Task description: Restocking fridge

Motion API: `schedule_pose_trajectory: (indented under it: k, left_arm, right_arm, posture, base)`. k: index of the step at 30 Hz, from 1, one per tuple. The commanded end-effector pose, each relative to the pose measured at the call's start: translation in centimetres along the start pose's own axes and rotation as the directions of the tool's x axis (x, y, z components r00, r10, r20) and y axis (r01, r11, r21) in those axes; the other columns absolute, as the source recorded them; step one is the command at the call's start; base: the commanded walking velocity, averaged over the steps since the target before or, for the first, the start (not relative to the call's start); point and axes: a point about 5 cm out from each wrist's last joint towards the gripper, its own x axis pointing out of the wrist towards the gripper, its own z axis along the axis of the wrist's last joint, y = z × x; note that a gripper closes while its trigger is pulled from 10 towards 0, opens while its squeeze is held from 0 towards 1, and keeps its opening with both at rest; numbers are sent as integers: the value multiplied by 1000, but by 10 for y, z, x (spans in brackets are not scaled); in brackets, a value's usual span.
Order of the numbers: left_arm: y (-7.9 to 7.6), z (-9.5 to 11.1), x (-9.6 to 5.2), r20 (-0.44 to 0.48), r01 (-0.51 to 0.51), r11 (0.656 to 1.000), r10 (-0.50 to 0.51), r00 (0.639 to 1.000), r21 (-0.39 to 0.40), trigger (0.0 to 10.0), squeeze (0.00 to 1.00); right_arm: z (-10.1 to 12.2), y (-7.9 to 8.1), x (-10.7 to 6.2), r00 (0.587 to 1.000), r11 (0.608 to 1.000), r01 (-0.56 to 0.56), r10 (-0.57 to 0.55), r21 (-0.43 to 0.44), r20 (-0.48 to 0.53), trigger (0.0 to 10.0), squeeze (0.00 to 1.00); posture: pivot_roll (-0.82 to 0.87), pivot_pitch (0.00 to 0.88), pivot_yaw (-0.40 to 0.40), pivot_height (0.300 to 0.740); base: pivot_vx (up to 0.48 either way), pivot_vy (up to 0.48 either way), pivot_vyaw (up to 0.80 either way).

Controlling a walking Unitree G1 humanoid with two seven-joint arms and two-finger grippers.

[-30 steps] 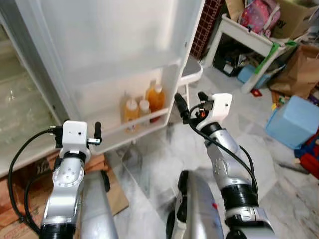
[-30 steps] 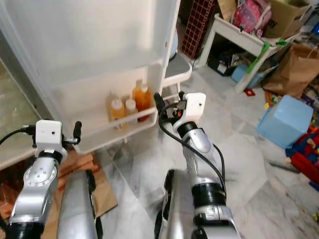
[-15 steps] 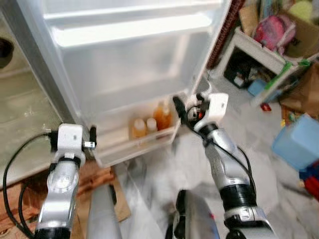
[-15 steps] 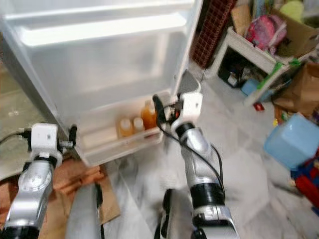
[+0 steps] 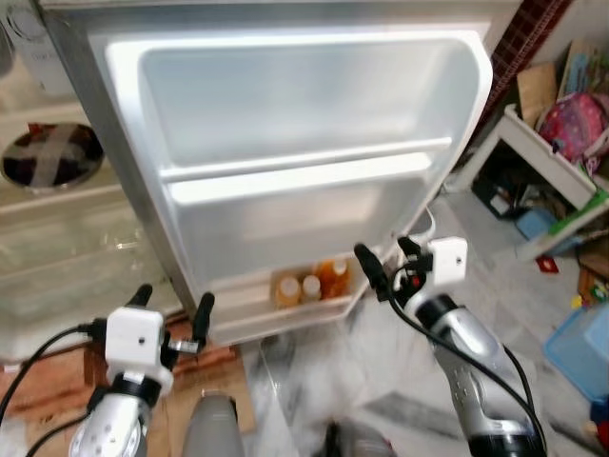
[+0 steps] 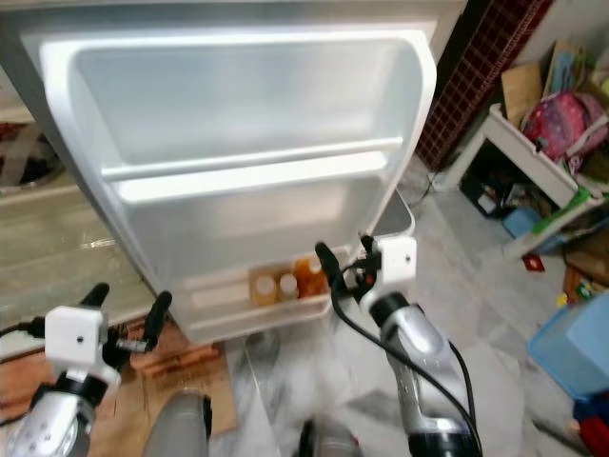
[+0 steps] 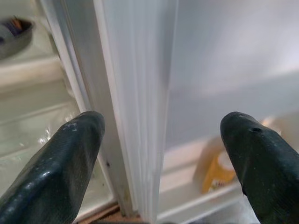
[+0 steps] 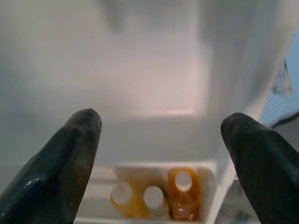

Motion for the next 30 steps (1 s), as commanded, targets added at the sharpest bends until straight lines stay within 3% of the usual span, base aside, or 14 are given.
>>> schedule_pose_trajectory:
  k: [1,15,30]
  left_arm:
    - [-2,-1,-3,-27,17,1000,-17,1000,3,10000,0]
    - [2,-2,1,-50,-14,999,16,999,42,10000,0]
    - [1,0,6,-40,-15,999,17,999,51,10000,0]
  right_arm:
    - [6,1,-2,1000,1000,-1,1,-2,5,10000,0]
    - [6,-5,0,999,1000,10,-9,11,-38,10000,0]
    - [-7,-9,-4,956,976,-209,218,67,-196,10000,0]
  posture:
    - [117,106,-102,740]
    - [116,107,-108,740]
    - [108,120,-109,740]
  base:
    - [0,0,0]
    - [0,0,0]
    - [0,-227,0]
